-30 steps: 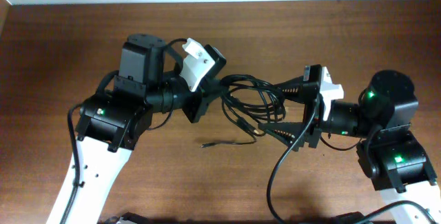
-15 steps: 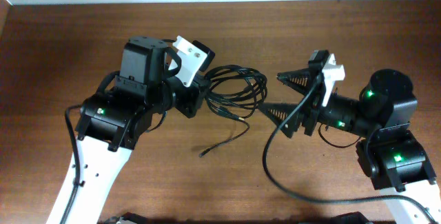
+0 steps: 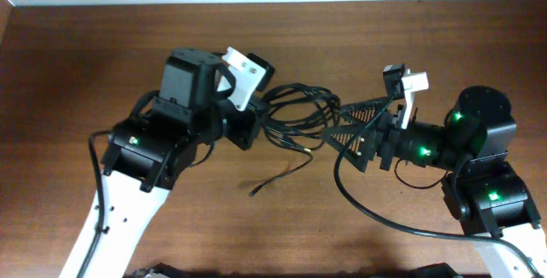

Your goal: Untangle cables

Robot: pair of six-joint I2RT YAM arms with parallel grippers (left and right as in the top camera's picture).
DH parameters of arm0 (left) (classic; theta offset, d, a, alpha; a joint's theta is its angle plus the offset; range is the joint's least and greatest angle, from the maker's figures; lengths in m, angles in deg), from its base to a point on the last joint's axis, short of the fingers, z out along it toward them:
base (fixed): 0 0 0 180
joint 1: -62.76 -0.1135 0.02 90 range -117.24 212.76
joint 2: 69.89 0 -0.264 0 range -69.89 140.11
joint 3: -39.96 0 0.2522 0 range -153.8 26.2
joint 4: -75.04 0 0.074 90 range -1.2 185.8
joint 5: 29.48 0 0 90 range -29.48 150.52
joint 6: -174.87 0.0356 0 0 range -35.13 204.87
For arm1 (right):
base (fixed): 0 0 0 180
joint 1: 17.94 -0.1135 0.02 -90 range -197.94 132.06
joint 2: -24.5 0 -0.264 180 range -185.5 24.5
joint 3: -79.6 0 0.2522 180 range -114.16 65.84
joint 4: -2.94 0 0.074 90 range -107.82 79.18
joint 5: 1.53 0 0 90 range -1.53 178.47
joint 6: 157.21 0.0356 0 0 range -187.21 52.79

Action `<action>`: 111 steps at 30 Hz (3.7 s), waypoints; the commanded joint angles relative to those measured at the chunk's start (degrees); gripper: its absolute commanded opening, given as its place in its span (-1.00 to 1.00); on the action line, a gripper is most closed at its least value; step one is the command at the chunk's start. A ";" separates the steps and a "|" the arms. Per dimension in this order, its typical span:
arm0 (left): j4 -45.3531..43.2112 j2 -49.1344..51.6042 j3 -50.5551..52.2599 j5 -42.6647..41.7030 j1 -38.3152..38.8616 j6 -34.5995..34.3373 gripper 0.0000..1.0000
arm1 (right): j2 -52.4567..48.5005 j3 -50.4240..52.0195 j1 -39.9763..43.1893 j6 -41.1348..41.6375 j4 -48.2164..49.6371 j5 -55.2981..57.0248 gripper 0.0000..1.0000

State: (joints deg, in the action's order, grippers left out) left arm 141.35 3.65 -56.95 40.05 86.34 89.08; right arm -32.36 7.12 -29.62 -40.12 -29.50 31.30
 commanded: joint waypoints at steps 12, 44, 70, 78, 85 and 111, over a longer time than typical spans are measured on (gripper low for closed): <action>-7.15 0.52 -0.57 2.75 9.88 -5.05 -1.00 | -2.16 -0.22 0.07 0.85 0.00 -3.74 0.98; -8.90 1.42 -0.57 -6.75 14.58 -5.07 -1.00 | -5.40 -0.22 0.11 -2.19 -4.74 14.12 0.12; -4.81 1.46 -0.57 19.26 16.39 -14.03 -1.00 | 1.84 -0.22 0.17 -2.16 -4.46 10.64 -0.92; -2.95 1.53 -0.57 23.32 16.39 -17.46 -1.00 | 6.69 -0.24 0.17 -2.16 -4.24 10.64 -0.93; -1.20 1.99 -0.46 23.34 16.02 -17.88 -1.00 | 9.81 -0.24 0.17 -2.10 -1.49 10.21 -0.93; 3.10 5.49 -0.46 31.93 9.94 -17.88 -1.00 | 10.23 -0.24 0.17 10.08 13.16 3.52 -0.92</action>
State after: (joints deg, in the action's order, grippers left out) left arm 142.38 7.69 -58.13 65.03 98.62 70.46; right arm -23.99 8.76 -29.67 -30.29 -18.98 35.63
